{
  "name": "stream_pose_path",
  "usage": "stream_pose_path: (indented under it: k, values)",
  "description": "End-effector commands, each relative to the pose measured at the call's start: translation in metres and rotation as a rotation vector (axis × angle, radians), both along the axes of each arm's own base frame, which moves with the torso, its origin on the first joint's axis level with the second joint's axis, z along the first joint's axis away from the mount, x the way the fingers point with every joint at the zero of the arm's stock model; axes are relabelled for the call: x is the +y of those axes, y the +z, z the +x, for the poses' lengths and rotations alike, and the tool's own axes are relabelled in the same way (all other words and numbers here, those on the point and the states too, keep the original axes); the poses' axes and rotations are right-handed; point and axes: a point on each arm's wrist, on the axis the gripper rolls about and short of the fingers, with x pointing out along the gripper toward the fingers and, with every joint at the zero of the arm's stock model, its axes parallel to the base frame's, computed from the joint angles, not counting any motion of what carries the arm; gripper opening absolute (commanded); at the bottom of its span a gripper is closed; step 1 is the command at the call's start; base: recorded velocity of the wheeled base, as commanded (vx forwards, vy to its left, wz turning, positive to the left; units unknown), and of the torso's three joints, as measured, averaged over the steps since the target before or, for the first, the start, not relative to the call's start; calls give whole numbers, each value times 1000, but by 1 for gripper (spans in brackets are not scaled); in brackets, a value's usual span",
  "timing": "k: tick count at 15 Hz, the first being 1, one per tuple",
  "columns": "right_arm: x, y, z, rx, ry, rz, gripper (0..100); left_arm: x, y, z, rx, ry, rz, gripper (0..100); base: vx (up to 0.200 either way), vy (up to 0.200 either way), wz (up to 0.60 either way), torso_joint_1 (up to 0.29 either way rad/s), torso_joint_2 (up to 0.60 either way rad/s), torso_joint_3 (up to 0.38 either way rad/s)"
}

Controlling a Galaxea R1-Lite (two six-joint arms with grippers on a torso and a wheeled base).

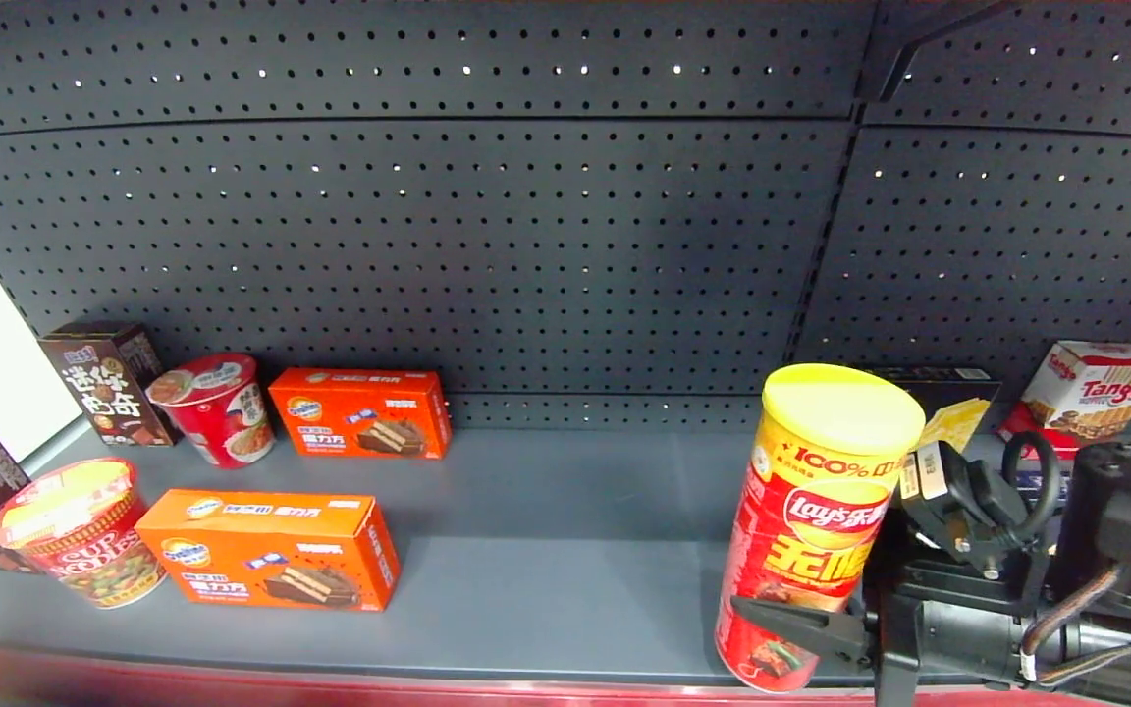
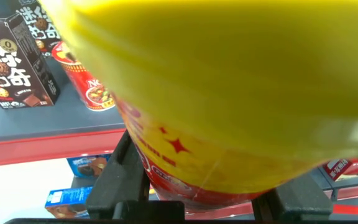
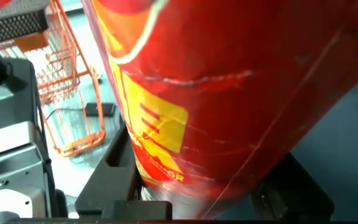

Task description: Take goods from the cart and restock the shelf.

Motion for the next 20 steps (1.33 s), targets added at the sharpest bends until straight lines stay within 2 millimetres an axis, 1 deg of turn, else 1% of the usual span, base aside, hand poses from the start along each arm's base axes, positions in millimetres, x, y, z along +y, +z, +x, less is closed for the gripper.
stream_pose_path:
  k: [1,7,13,20]
  values:
    - [3,-7,6,26,-1,-17,0,0,2,1,7,-1,2,0,0,0,0,0,0,0]
    - [18,-27,28,-1,-1,-6,0,-1,3,3,21,-7,7,0,0,0,0,0,0,0]
    - [22,-34,34,15,1,-18,0,-1,-1,4,26,-3,7,0,0,0,0,0,0,0]
    - [25,-36,38,15,7,-18,0,-1,0,3,23,-1,6,0,0,0,0,0,0,0]
